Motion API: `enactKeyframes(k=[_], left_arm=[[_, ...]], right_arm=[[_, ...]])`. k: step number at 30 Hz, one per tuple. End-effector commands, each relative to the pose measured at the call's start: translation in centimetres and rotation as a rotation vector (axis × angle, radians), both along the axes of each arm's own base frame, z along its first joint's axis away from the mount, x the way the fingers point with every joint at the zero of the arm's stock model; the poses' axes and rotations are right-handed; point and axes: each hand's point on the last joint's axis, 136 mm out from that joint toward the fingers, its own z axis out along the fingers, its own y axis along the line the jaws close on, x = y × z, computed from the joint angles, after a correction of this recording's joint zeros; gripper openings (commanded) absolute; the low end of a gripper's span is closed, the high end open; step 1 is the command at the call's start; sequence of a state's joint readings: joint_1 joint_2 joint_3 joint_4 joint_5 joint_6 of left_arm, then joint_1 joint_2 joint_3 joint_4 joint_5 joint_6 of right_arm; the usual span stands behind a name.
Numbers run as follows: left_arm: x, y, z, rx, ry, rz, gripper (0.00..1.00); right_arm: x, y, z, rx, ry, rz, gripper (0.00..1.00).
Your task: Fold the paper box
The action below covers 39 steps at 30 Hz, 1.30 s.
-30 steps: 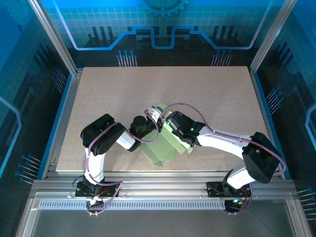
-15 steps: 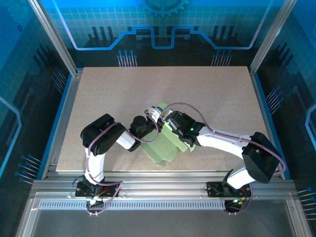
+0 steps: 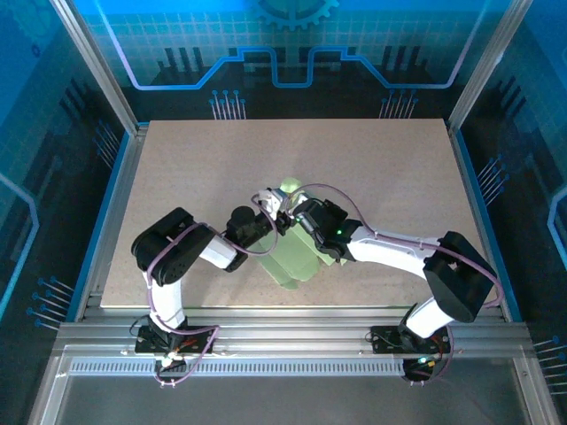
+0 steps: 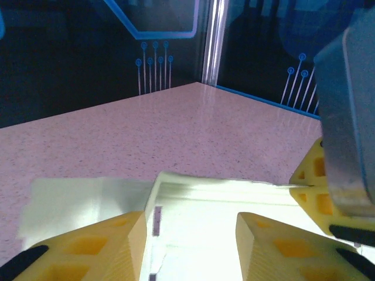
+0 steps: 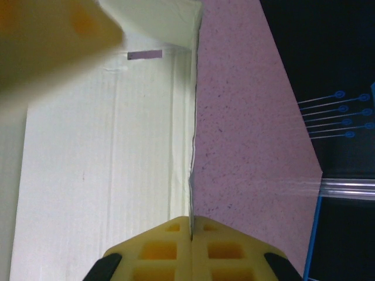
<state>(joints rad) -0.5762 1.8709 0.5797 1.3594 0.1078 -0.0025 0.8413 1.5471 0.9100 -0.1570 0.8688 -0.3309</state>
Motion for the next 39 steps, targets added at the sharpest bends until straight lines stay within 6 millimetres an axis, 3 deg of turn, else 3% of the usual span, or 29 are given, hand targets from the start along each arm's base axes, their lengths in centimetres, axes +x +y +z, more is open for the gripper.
enactKeyframes(k=[1, 5, 7, 11, 16, 22, 39], left_arm=[[0.1, 2.0, 2.3, -0.098, 0.005, 0.0, 0.48], [0.7, 4.5, 2.4, -0.122, 0.027, 0.073, 0.57], [1.2, 5.9, 2.7, -0.156, 0.046, 0.113, 0.66], [2.6, 9.7, 2.9, -0.283, 0.139, 0.191, 0.75], [4.0, 13.5, 1.6, -0.331, 0.268, 0.267, 0.87], [4.9, 14.6, 0.4, -0.202, 0.357, 0.314, 0.98], [7.5, 16.6, -1.4, -0.141, 0.495, 0.388, 0.99]], right_arm=[[0.4, -0.8, 0.0, -0.035, -0.034, -0.023, 0.0], [0.9, -1.0, 0.3, -0.031, -0.049, -0.025, 0.0], [0.7, -1.6, -0.6, -0.061, -0.039, -0.026, 0.0], [0.9, -2.0, -0.8, -0.1, -0.064, -0.033, 0.0], [1.2, -2.2, -0.5, -0.142, -0.116, -0.045, 0.0], [1.6, -2.3, -0.5, -0.22, -0.142, -0.052, 0.0], [2.0, -1.5, -0.4, -0.389, -0.208, 0.009, 0.0]])
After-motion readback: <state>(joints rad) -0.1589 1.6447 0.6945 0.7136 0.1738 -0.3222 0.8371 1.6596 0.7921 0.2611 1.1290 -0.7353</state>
